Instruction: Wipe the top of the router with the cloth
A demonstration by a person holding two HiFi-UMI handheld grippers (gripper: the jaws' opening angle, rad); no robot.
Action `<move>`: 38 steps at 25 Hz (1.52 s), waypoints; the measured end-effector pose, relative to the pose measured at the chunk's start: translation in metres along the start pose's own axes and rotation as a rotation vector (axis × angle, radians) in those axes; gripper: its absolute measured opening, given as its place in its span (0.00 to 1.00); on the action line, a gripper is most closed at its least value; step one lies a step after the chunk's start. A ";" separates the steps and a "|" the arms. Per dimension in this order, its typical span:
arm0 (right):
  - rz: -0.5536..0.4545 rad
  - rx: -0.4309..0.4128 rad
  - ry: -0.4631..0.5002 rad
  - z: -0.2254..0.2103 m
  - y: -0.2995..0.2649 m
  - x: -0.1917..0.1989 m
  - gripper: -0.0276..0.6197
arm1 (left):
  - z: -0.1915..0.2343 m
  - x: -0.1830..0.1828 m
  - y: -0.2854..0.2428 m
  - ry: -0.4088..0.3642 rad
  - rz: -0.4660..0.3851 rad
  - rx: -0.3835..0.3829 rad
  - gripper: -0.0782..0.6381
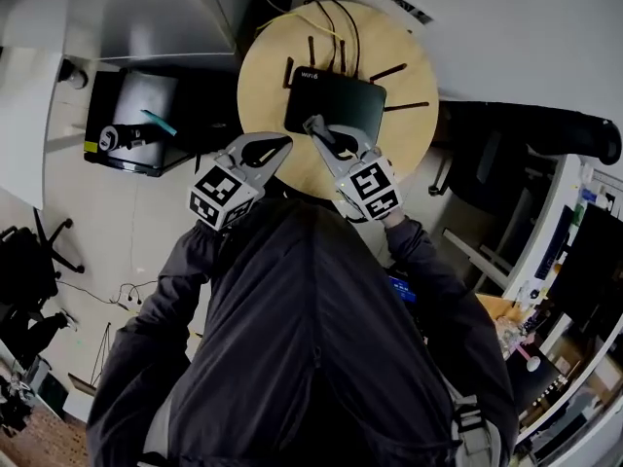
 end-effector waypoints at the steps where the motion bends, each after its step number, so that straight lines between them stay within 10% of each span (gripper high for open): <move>1: 0.015 0.006 0.019 -0.002 -0.003 0.001 0.09 | 0.000 -0.001 -0.003 -0.009 0.005 0.002 0.10; 17: 0.467 0.019 -0.039 -0.149 -0.127 0.054 0.09 | 0.038 -0.006 0.017 -0.043 0.028 -0.040 0.10; 38: 0.519 -0.233 -0.004 -0.020 -0.118 0.096 0.09 | 0.032 -0.006 0.010 -0.035 0.024 -0.006 0.10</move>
Point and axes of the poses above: the fingertips, and each gripper's own axes: y backward along the fingers, z to its left, x out of its underside, the point moved 2 cm from there along y, backward along the fingers, and after that the axes turned 11 degrees about -x, right-handed, at the moved point
